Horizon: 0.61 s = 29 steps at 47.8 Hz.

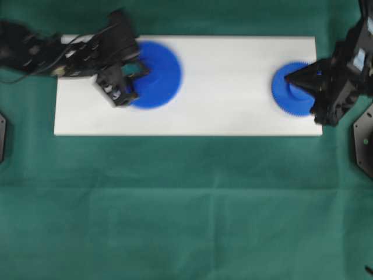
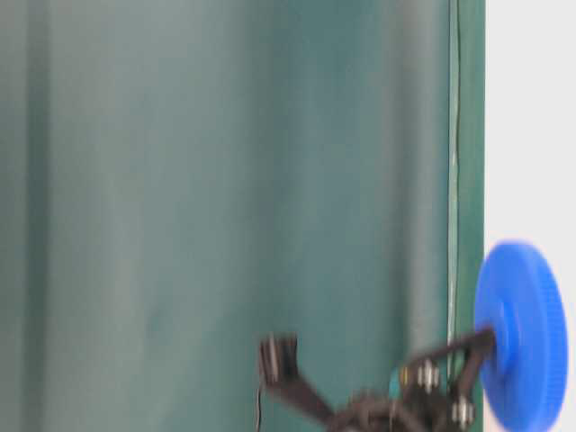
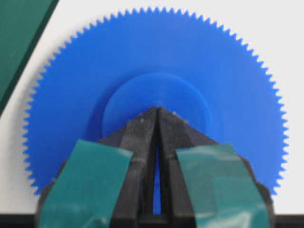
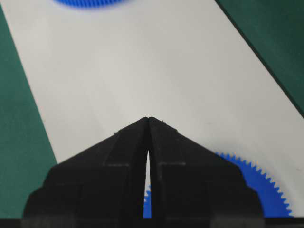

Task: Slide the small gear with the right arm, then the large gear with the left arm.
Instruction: 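Slide the large gear back left to its starting spot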

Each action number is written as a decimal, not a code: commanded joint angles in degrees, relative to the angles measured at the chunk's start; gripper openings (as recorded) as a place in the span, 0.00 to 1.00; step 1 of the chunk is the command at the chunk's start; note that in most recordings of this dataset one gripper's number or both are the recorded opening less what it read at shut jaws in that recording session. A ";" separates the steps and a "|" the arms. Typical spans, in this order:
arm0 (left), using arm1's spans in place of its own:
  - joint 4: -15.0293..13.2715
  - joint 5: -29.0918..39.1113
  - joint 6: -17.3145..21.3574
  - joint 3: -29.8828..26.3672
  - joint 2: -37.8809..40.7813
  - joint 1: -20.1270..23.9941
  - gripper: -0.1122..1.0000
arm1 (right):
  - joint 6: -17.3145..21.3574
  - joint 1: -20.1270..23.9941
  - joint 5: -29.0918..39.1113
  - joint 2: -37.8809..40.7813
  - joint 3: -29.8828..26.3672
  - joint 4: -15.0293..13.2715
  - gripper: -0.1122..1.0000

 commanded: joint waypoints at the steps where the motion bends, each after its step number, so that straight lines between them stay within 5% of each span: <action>1: -0.18 1.67 -0.88 9.32 -1.85 1.67 0.10 | 0.00 0.26 -0.26 0.00 -1.32 0.09 0.55; 15: -0.26 2.90 -0.88 16.17 -14.59 1.76 0.10 | 0.00 0.44 -0.35 0.09 -1.23 0.18 0.55; 29: -0.26 2.99 -1.67 17.31 -20.21 1.85 0.10 | 0.00 0.53 -0.44 0.09 -0.97 0.18 0.55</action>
